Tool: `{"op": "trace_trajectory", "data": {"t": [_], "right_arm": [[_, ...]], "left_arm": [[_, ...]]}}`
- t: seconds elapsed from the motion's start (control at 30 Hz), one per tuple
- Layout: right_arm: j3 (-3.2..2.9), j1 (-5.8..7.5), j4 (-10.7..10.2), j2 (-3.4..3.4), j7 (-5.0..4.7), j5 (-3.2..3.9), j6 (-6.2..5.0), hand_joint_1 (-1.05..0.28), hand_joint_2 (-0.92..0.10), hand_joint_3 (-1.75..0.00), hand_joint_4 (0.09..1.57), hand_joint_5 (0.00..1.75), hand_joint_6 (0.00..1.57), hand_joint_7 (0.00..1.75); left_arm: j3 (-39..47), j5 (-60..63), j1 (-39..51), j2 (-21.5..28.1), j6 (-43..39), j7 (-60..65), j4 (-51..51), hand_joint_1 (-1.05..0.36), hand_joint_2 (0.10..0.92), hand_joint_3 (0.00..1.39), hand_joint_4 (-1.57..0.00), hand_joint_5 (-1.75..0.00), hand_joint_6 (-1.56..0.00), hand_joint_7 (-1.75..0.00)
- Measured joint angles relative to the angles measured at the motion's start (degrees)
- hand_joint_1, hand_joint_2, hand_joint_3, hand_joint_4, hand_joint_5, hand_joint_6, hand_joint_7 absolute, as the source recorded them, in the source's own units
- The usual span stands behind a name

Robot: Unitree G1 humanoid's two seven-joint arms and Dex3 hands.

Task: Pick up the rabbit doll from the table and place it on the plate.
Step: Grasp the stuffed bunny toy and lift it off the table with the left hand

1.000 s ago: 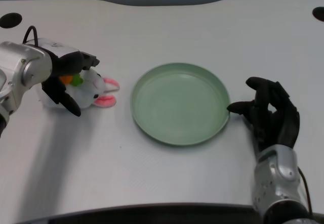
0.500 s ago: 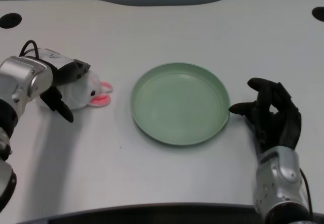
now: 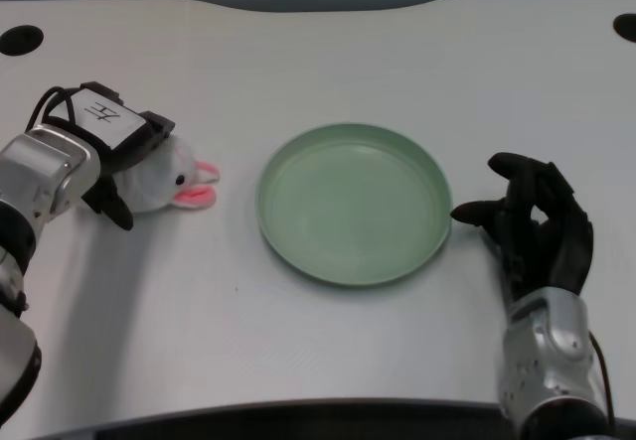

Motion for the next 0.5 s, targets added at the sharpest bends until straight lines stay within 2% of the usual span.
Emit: {"op": "trace_trajectory", "data": {"t": [0.03,0.07,0.13,0.17,0.2,0.23,0.27,0.37,0.43,0.5], "right_arm": [[0.0,0.0,0.0,-0.01,-0.07,0.0,0.07,-0.4,-0.92,-0.43,0.79,1.42,0.67,1.16],[0.0,0.0,0.0,-0.02,-0.09,-0.01,0.09,-0.4,-0.92,-0.44,0.8,1.42,0.67,1.16],[0.0,0.0,0.0,-0.06,-0.07,0.0,0.09,-0.4,-0.92,-0.44,0.8,1.42,0.67,1.17],[-0.01,0.0,0.0,-0.07,-0.06,0.0,0.09,-0.4,-0.92,-0.44,0.81,1.42,0.67,1.17],[0.0,0.0,0.0,-0.07,-0.05,0.0,0.08,-0.4,-0.92,-0.44,0.81,1.42,0.67,1.17],[0.0,0.0,0.0,-0.07,-0.01,-0.01,0.08,-0.4,-0.92,-0.44,0.81,1.41,0.67,1.17],[0.0,0.0,0.0,-0.08,0.04,0.0,0.08,-0.4,-0.92,-0.44,0.81,1.41,0.67,1.17],[0.01,0.0,0.0,-0.11,0.19,0.0,0.08,-0.4,-0.92,-0.44,0.81,1.41,0.67,1.17],[0.0,0.0,0.0,-0.11,0.19,0.0,0.08,-0.4,-0.92,-0.44,0.82,1.41,0.67,1.16],[0.0,0.0,0.0,-0.1,0.1,-0.01,0.13,-0.4,-0.92,-0.43,0.81,1.4,0.67,1.16]], "left_arm": [[0.1,-0.3,0.0,0.0,-0.1,0.6,0.2,-0.61,0.796,0.0,-0.26,-1.11,-0.72,-0.16],[0.3,-0.9,0.0,-0.1,-0.3,1.1,0.6,-0.53,0.787,0.0,-0.3,-1.29,-0.68,-0.48],[1.0,-2.1,0.0,-0.1,-1.0,1.6,1.0,-0.39,0.818,0.0,-0.44,-1.5,-0.53,-1.13],[1.2,-2.5,0.0,-0.1,-1.2,2.0,1.1,-0.35,0.822,0.0,-0.49,-1.58,-0.51,-1.3],[1.5,-2.9,0.1,-0.1,-1.4,2.4,1.2,-0.33,0.825,0.0,-0.51,-1.62,-0.5,-1.39],[1.5,-3.0,0.1,-0.1,-1.6,2.9,1.3,-0.32,0.833,0.0,-0.58,-1.64,-0.53,-1.38],[1.5,-3.0,0.2,-0.1,-1.7,3.0,1.4,-0.35,0.834,0.0,-0.64,-1.63,-0.59,-1.27],[1.1,-2.9,0.2,-0.1,-1.9,3.2,1.6,-0.32,0.811,0.0,-0.8,-1.7,-0.73,-1.14],[0.9,-2.9,0.3,0.0,-2.5,4.5,1.6,-0.29,0.802,0.0,-0.88,-1.74,-0.8,-1.1],[0.8,-2.9,0.4,0.0,-3.2,5.4,1.6,-0.27,0.814,0.01,-0.92,-1.74,-0.8,-1.1]]}}
